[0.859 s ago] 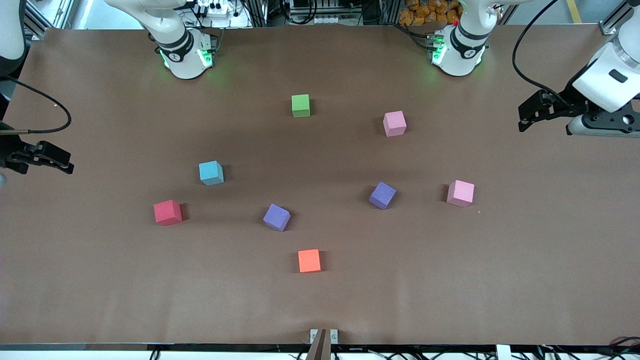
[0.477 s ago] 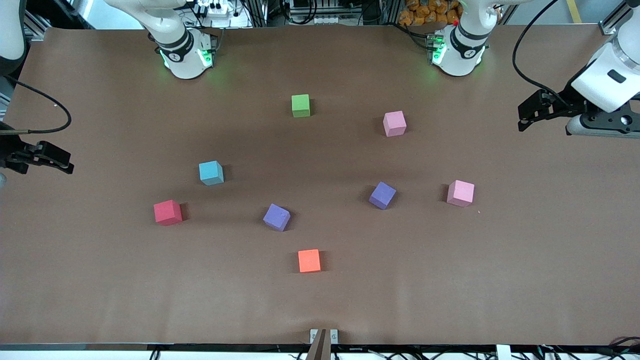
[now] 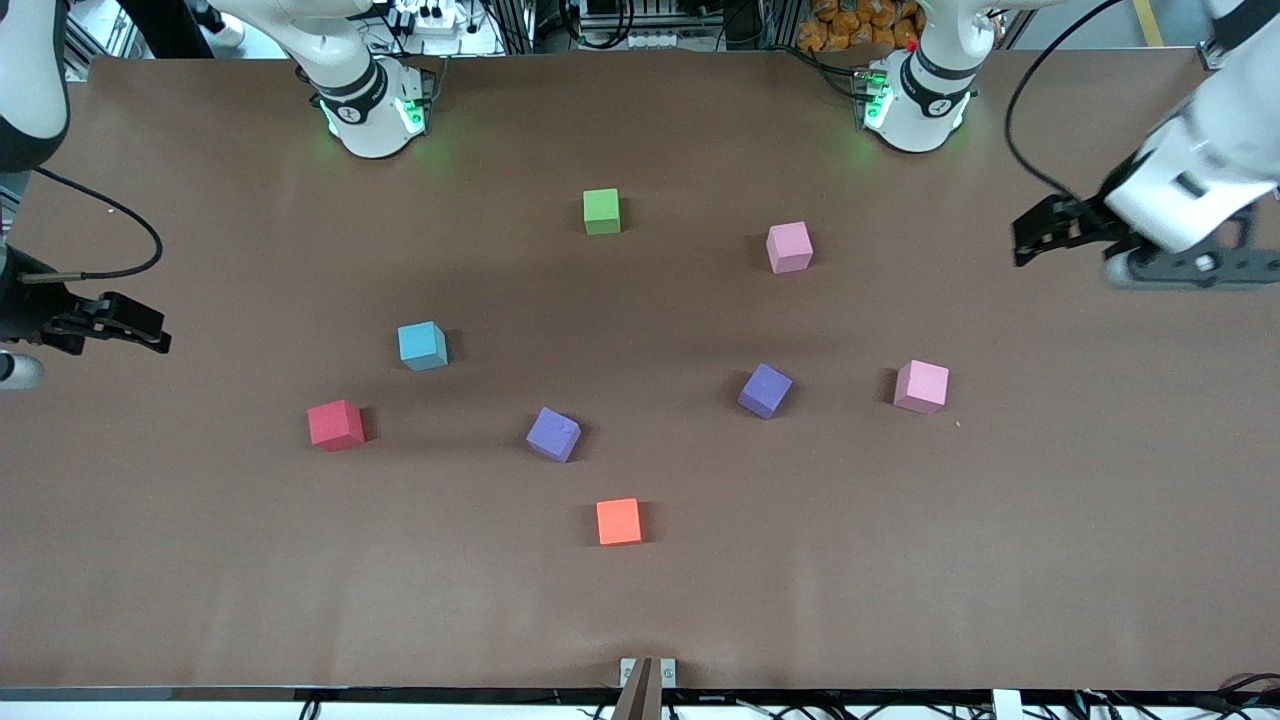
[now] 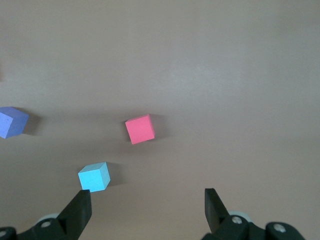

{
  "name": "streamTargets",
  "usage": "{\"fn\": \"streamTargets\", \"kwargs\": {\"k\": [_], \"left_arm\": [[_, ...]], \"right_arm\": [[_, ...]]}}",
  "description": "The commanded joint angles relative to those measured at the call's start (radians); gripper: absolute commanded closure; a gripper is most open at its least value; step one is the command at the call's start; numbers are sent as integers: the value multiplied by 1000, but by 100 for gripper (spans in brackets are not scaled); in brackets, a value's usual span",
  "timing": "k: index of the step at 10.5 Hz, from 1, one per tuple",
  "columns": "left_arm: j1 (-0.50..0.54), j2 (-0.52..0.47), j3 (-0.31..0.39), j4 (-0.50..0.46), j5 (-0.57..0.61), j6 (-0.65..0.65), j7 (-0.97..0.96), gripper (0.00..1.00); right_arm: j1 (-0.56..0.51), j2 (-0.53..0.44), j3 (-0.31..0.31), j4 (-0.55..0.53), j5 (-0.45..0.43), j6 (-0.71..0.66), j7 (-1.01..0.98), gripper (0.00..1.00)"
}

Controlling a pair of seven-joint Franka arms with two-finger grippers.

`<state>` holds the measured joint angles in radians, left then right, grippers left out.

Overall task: Arrange blocks into number 1
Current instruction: 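Reach the right gripper to the red cube while the left gripper reaches the green cube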

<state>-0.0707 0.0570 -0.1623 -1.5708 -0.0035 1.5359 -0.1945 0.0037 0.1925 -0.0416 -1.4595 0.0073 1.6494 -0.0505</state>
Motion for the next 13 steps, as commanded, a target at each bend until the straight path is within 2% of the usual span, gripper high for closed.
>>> {"fn": "streamTargets", "kwargs": {"k": [1, 4, 7, 9, 11, 13], "left_arm": [[-127, 94, -32, 17, 16, 6, -181, 0], [-272, 191, -34, 15, 10, 42, -322, 0], [-462, 323, -34, 15, 16, 165, -584, 0], [-570, 391, -34, 18, 7, 242, -737, 0], [-635, 417, -37, 24, -13, 321, -851, 0], [-725, 438, -37, 25, -33, 413, -963, 0]], "right_arm": [[18, 16, 0, -4, 19, 18, -5, 0], [45, 92, 0, -42, 34, 116, -5, 0], [80, 235, -1, -44, 62, 219, -23, 0], [99, 292, -1, -59, 62, 286, -28, 0], [99, 303, -1, -123, 59, 380, -64, 0], [85, 341, -1, -140, 60, 392, -165, 0]]}}
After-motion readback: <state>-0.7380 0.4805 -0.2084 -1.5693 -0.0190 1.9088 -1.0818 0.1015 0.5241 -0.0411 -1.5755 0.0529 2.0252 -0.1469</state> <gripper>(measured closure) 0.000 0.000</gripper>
